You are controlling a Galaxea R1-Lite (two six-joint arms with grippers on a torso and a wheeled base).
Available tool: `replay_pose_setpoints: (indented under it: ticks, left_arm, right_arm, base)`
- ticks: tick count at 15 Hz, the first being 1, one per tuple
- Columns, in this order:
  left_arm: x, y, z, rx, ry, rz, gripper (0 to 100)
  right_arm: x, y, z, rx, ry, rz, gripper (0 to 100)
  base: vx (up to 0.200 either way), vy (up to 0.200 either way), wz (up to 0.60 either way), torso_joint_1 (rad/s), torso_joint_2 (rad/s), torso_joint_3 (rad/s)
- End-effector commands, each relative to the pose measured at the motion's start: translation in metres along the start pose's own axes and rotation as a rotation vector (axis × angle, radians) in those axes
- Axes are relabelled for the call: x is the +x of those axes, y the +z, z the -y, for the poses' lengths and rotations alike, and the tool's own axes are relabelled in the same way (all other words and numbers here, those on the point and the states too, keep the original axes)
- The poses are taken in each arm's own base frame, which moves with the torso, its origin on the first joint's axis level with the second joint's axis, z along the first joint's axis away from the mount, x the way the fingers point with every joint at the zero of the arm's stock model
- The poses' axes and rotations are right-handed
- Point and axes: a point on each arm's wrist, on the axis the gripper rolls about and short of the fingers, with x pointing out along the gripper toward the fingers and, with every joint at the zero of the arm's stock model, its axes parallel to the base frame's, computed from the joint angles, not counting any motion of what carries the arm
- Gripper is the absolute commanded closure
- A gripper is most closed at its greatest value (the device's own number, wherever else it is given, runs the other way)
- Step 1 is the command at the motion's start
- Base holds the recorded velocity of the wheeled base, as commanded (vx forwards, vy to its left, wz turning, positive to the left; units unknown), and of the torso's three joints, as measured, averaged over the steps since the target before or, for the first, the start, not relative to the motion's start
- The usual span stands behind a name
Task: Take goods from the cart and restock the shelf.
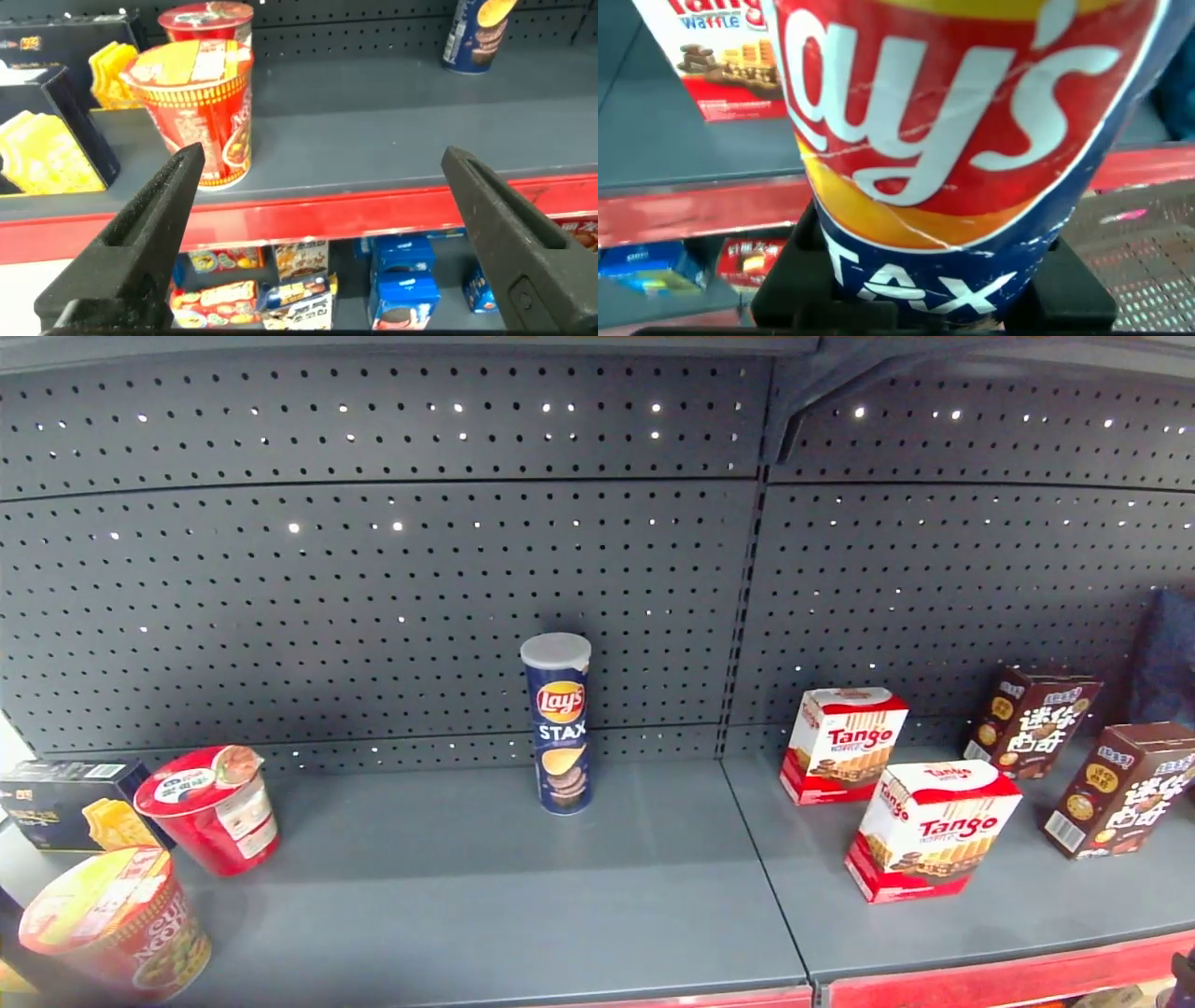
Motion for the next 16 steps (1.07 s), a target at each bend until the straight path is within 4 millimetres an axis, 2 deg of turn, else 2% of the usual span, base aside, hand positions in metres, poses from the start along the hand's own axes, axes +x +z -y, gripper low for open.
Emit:
replay_pose_setpoints:
  ticks: [1,6,7,8,10,14,16]
  left_arm:
    - [0.000,0.000,0.000,0.000,0.001,0.001,0]
    - [0.000,0.000,0.000,0.000,0.001,0.000,0]
    - [0.000,0.000,0.000,0.000,0.001,0.000,0]
    - [0.000,0.000,0.000,0.000,0.001,0.001,0]
    - [0.000,0.000,0.000,0.000,0.001,0.001,0]
    - [0.000,0.000,0.000,0.029,-0.004,0.000,0]
    - [0.000,0.000,0.001,0.083,-0.040,0.003,0]
  right_arm:
    - [-0.010,-0.004,-0.001,0.010,0.034,0.032,100]
    - [-0.038,-0.028,-0.001,0.010,0.049,0.050,100]
    - [-0.039,-0.029,-0.001,0.010,0.048,0.055,100]
    - [-0.047,-0.039,-0.001,0.013,0.044,0.099,100]
    - [-0.053,-0.041,-0.001,0.014,0.007,0.101,100]
    - [-0.061,-0.026,0.002,0.017,-0.090,0.099,100]
    - [-0.068,-0.005,0.005,0.017,-0.103,0.083,100]
  base:
    - [0.000,0.000,0.00,0.000,0.00,0.000]
    - [0.000,0.000,0.00,0.000,0.00,0.000]
    - [0.000,0.000,0.00,0.000,0.00,0.000]
    - [0.000,0.000,0.00,0.000,0.00,0.000]
    - [0.000,0.000,0.00,0.000,0.00,0.000]
    - [0.000,0.000,0.00,0.000,0.00,0.000]
    - [0.000,0.000,0.00,0.000,0.00,0.000]
